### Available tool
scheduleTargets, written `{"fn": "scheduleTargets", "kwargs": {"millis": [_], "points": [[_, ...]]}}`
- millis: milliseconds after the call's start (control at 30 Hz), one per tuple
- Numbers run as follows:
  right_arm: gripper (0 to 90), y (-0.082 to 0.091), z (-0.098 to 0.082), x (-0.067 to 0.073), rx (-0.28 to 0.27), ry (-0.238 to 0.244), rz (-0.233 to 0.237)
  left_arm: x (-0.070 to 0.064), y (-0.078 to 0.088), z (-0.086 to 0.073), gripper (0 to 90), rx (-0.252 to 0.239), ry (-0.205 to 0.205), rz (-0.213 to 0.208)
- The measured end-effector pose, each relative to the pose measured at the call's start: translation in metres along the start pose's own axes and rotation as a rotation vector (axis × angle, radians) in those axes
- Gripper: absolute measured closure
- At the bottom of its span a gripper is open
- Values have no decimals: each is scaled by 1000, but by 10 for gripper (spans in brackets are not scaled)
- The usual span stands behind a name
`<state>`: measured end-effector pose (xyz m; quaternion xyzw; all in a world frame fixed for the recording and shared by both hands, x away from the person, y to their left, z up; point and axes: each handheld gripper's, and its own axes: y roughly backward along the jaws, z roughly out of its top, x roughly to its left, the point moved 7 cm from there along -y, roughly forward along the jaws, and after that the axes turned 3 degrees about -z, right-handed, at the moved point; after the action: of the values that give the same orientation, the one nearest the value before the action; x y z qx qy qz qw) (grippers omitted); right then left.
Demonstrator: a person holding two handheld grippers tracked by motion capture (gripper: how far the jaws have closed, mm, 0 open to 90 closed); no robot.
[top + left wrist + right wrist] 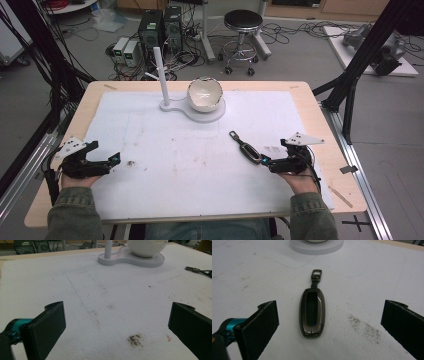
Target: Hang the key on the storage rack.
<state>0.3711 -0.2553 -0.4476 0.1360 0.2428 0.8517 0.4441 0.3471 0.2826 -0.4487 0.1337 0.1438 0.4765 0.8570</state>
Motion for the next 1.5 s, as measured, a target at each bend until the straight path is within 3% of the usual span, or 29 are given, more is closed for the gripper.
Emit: {"fn": "scheduleTargets", "kwargs": {"millis": [267, 433, 567, 1233, 1500], "points": [[4, -9, 11, 1, 21, 14, 11, 0, 0, 0, 17, 3, -1, 2], [4, -22, 16, 4, 84, 22, 30, 0, 0, 0, 18, 2, -1, 4], [4, -30, 24, 5, 98, 35, 38, 0, 0, 0, 18, -3, 3, 4], [4, -68, 61, 25, 176, 132, 88, 1, -1, -1, 17, 6, 1, -1], [5, -83, 66, 26, 257, 146, 109, 1, -3, -1, 18, 10, -2, -2]]}}
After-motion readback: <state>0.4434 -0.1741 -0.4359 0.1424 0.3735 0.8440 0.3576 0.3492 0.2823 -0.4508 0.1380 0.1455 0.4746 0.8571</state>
